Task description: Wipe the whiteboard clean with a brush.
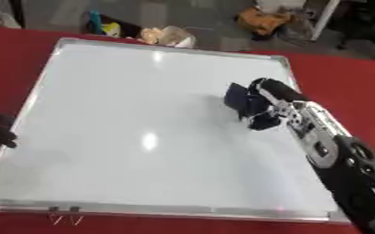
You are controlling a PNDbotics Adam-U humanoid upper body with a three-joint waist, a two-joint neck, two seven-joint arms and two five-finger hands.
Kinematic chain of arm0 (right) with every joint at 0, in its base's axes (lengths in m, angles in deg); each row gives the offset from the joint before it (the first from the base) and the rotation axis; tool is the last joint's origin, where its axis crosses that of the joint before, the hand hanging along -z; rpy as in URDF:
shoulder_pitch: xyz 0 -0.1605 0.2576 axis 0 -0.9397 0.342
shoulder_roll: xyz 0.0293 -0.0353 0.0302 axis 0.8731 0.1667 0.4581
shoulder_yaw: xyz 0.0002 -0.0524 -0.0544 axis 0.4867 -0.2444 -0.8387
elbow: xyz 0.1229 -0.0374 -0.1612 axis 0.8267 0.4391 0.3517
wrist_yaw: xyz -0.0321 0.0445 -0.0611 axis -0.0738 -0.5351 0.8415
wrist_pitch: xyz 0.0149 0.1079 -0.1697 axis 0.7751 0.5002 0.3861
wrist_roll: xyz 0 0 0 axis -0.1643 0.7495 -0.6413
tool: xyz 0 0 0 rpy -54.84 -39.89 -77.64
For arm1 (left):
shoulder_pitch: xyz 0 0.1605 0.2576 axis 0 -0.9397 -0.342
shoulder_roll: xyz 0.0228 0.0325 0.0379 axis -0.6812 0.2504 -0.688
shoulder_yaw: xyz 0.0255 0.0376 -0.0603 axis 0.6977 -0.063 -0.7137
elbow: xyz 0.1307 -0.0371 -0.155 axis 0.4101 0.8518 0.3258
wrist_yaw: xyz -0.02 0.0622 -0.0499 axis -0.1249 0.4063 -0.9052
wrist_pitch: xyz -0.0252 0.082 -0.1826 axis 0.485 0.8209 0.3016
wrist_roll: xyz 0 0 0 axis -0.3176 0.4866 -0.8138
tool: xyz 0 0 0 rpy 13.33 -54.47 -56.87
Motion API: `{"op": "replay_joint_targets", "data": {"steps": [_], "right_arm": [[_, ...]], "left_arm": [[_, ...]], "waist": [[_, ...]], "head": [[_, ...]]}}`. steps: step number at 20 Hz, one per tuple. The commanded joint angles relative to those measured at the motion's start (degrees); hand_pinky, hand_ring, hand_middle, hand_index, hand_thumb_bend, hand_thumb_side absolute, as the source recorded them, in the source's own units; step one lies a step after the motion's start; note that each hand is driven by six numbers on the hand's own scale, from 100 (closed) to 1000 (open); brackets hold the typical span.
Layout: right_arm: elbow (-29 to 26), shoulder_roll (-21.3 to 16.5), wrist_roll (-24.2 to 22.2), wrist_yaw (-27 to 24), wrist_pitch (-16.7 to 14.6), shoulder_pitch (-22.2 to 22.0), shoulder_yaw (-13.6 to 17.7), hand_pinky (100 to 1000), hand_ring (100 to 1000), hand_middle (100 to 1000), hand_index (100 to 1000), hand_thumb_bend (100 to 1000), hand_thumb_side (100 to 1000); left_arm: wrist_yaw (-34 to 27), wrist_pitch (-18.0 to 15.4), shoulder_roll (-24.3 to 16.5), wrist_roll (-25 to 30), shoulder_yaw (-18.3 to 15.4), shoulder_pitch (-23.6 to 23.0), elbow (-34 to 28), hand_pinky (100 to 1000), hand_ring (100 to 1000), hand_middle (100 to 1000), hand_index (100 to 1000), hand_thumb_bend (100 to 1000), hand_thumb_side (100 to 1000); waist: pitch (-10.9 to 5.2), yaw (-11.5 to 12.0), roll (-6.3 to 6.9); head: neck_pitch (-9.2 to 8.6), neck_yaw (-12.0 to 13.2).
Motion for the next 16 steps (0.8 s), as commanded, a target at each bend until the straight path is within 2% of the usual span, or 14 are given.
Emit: {"op": "replay_joint_targets", "data": {"steps": [1, 16], "right_arm": [[0.6, -2.3, 1.2, -0.6, 0.4, 1.2, 1.3, 787, 709, 634, 427, 100, 100], [3.2, -3.0, 3.8, -0.8, 1.7, 1.1, 2.8, 787, 711, 635, 428, 100, 100]], "left_arm": [[0.1, -0.2, -1.1, 0.2, 0.0, 0.9, -1.0, 545, 560, 616, 677, 768, 1000], [0.2, -0.2, -1.1, 0.3, 0.1, 1.1, -1.1, 546, 560, 616, 677, 767, 1000]], "waist": [[-0.67, 0.0, 0.19], [-0.16, 0.1, 0.18]], "head": [[-0.88, 0.0], [-1.22, -0.4]]}}
